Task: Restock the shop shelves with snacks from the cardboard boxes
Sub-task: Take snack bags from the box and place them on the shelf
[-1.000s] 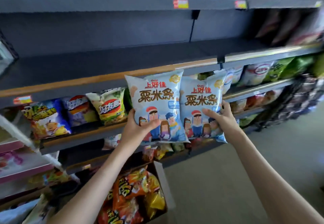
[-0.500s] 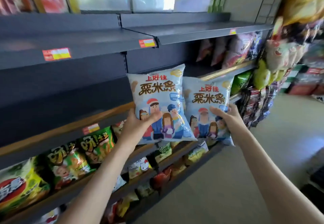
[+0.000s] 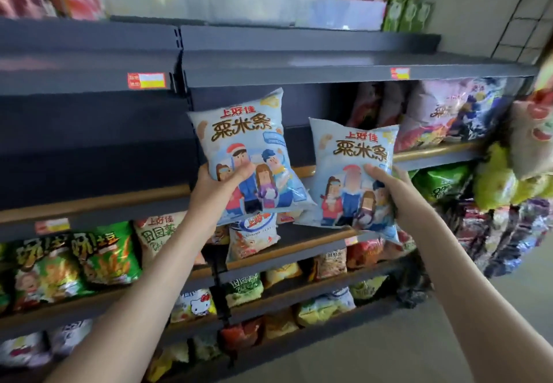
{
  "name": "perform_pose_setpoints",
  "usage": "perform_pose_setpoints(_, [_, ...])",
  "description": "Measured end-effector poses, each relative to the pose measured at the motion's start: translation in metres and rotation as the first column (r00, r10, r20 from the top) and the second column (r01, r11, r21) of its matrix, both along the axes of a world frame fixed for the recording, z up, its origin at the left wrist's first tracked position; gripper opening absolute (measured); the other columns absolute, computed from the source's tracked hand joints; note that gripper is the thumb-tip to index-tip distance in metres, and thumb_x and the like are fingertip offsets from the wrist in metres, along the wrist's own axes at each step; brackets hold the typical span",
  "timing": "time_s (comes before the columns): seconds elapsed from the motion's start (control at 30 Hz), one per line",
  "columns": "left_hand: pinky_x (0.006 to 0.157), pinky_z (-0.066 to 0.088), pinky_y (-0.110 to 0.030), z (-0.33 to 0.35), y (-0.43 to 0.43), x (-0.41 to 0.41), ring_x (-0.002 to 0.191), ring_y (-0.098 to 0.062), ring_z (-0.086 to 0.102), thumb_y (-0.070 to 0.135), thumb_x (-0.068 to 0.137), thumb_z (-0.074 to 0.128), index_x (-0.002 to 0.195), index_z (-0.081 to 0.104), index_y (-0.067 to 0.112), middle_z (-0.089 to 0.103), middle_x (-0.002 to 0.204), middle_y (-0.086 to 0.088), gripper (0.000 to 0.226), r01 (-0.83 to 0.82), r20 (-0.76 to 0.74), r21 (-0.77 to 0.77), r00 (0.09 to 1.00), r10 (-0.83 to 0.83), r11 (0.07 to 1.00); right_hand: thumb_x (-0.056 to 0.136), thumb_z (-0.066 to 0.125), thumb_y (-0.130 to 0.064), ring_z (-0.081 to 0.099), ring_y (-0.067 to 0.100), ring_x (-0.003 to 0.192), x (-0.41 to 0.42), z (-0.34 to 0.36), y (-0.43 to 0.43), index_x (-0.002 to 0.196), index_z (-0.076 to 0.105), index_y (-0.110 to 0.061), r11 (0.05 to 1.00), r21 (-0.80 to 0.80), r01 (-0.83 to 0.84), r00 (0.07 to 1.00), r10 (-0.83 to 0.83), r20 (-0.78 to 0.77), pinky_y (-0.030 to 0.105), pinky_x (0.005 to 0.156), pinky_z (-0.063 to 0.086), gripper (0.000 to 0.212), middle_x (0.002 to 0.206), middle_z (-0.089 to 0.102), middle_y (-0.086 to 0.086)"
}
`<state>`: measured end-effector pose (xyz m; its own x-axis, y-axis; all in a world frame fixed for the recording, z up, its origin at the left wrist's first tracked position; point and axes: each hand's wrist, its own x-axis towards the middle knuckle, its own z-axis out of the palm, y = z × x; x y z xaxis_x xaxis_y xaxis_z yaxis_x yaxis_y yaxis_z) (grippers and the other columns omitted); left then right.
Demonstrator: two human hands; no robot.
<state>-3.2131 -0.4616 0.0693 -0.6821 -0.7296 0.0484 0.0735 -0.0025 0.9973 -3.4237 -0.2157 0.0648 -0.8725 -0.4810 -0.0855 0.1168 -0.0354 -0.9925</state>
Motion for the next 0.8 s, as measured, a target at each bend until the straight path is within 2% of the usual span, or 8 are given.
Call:
perform_pose_setpoints(0.17, [0.085,0.057,-0.038,0.01,0.02,-0.014,0.095,-0.011,0.07,0.047,0.06,0.087,0.127,0.047,0.023,0.07,0.11,0.006,0.082,-0.147,0.028,0.002,0.989,0.147,0.989,0.074,0.081,-0.037,0.073,0.026,0.086,-0.059,0.007,-0.014,0.131,0.042,-0.019,0.992,0.011,-0.124,0.992,0.124,-0.016,0.039,0.065,0.059,0.072,0.108,0.07,0.01])
perform_pose_setpoints(0.3, [0.079,0.058,-0.035,0.03,0.018,-0.025,0.092,-0.014,0.072,0.04,0.071,0.081,0.122,0.056,0.022,0.073,0.105,0.001,0.06,-0.175,0.02,0.008,0.984,0.175,0.984,0.055,0.087,-0.053,0.072,0.028,0.09,-0.108,0.024,-0.053,0.132,0.049,-0.01,0.974,0.052,-0.219,0.975,0.221,-0.037,0.04,0.07,0.059,0.095,0.112,0.07,0.011])
perform_pose_setpoints(0.4, [0.079,0.057,-0.032,0.047,0.011,-0.032,0.087,-0.014,0.073,0.04,0.077,0.075,0.109,0.064,0.028,0.075,0.096,0.003,0.036,-0.135,0.065,0.02,0.989,0.133,0.991,0.049,0.086,-0.059,0.071,0.032,0.094,-0.145,0.031,-0.081,0.131,0.052,-0.012,0.955,0.082,-0.286,0.958,0.284,0.033,0.049,0.081,0.057,0.1,0.11,0.071,0.013])
perform_pose_setpoints(0.5, [0.068,0.058,-0.025,0.054,0.006,-0.043,0.083,-0.01,0.072,0.034,0.083,0.07,0.101,0.065,0.028,0.076,0.09,0.006,0.02,-0.111,0.072,-0.012,0.991,0.112,0.994,0.037,0.088,-0.068,0.072,0.032,0.092,-0.188,0.03,-0.105,0.132,0.049,-0.018,0.961,0.137,-0.24,0.971,0.236,0.047,0.054,0.083,0.056,0.114,0.115,0.068,0.012])
perform_pose_setpoints(0.6, [0.069,0.059,-0.028,0.053,0.007,-0.062,0.087,-0.016,0.073,0.034,0.08,0.073,0.111,0.064,0.024,0.076,0.096,0.001,0.033,-0.144,0.054,-0.011,0.988,0.144,0.99,0.033,0.087,-0.072,0.071,0.028,0.091,-0.217,0.034,-0.123,0.129,0.05,-0.019,0.969,0.126,-0.213,0.977,0.209,0.04,0.049,0.085,0.056,0.115,0.115,0.067,0.007])
perform_pose_setpoints(0.7, [0.066,0.057,-0.024,0.047,0.006,-0.088,0.088,-0.011,0.072,0.04,0.071,0.08,0.121,0.056,0.021,0.073,0.104,0.001,0.058,-0.228,0.041,-0.028,0.973,0.229,0.973,0.057,0.084,-0.06,0.065,0.021,0.084,-0.212,0.05,-0.127,0.128,0.041,-0.015,0.984,0.063,-0.168,0.985,0.171,-0.032,0.039,0.076,0.057,0.094,0.097,0.062,0.002])
perform_pose_setpoints(0.73, [0.066,0.057,-0.023,0.046,0.006,-0.096,0.089,-0.01,0.072,0.041,0.07,0.081,0.123,0.053,0.021,0.072,0.107,0.002,0.064,-0.256,0.04,-0.031,0.966,0.257,0.966,0.065,0.083,-0.053,0.064,0.02,0.083,-0.215,0.049,-0.129,0.131,0.036,-0.015,0.987,0.04,-0.158,0.986,0.16,-0.051,0.038,0.073,0.057,0.089,0.097,0.061,0.003])
perform_pose_setpoints(0.8, [0.077,0.058,-0.027,0.042,0.005,-0.114,0.094,-0.01,0.07,0.041,0.069,0.082,0.125,0.053,0.021,0.071,0.109,0.003,0.067,-0.268,0.025,-0.045,0.963,0.269,0.962,0.072,0.082,-0.044,0.063,0.016,0.08,-0.223,0.046,-0.135,0.136,0.028,-0.017,0.988,0.004,-0.154,0.985,0.154,-0.075,0.034,0.062,0.057,0.088,0.105,0.059,0.005])
